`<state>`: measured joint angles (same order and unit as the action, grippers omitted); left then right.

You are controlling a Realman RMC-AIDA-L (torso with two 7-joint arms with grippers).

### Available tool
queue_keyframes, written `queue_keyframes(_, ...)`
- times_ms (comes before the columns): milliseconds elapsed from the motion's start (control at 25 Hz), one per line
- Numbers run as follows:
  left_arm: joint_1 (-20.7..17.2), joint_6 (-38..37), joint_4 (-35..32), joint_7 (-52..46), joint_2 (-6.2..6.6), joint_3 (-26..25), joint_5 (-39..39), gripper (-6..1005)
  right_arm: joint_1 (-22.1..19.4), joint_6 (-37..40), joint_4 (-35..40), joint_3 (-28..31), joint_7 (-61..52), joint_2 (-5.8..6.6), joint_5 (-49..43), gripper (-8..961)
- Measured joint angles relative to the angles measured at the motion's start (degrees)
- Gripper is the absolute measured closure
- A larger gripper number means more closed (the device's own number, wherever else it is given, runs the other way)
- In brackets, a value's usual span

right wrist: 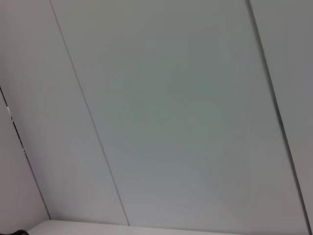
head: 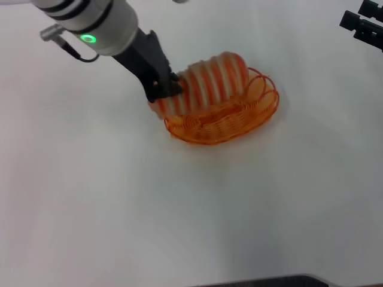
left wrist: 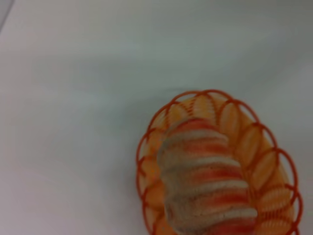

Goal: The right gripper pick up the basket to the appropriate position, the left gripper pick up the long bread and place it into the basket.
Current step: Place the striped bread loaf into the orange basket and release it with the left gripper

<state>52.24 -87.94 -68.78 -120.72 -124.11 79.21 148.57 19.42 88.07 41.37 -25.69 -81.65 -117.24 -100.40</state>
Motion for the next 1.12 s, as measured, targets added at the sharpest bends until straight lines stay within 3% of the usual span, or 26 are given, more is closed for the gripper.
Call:
queue_keyframes(960, 0.0, 9.5, 5.1, -2.7, -0.41, 5.5, -5.4, 893, 0.6, -0.7, -0.3, -0.2, 0.0, 0.0, -0.8, 218)
queue_keyframes(1120, -0.4, 11.6, 5.1, -4.9, -0.34, 6.1, -5.1, 771, 0.7, -0.9, -0.3, -0.2, 0.0, 0.0, -0.8, 218)
